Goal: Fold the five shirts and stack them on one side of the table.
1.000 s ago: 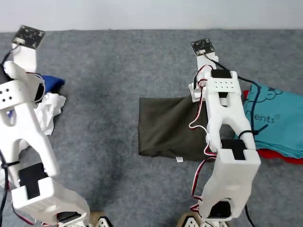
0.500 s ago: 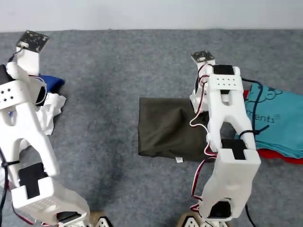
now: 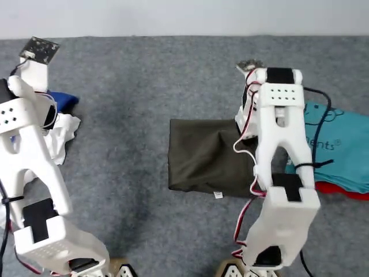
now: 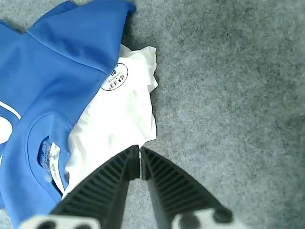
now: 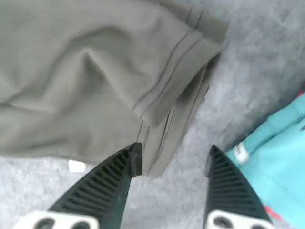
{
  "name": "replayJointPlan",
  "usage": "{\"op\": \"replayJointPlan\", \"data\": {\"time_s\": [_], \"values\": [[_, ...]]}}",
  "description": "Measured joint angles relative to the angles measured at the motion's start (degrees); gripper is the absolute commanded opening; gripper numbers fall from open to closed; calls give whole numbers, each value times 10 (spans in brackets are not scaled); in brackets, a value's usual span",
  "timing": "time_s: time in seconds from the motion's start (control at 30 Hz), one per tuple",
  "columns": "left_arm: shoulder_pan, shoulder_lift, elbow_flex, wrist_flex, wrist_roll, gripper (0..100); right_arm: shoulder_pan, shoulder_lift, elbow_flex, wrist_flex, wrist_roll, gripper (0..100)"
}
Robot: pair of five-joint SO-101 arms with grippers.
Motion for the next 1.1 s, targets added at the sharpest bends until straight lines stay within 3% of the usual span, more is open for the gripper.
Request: {"op": "replayJointPlan", "data": {"time_s": [0.17, 0.5, 0.77, 0.93, 1.1], "values": [[0, 0, 18, 0, 0, 14, -14, -26, 98, -9, 0, 143], [0, 0, 25, 0, 0, 14, -40, -28, 244, -122, -20, 143], [0, 0, 25, 0, 0, 14, -40, -28, 268, -128, -20, 132], [0, 0, 25, 0, 0, 14, -40, -33, 268, -128, -20, 8], [0, 0, 25, 0, 0, 14, -40, -33, 268, -126, -20, 10]]}}
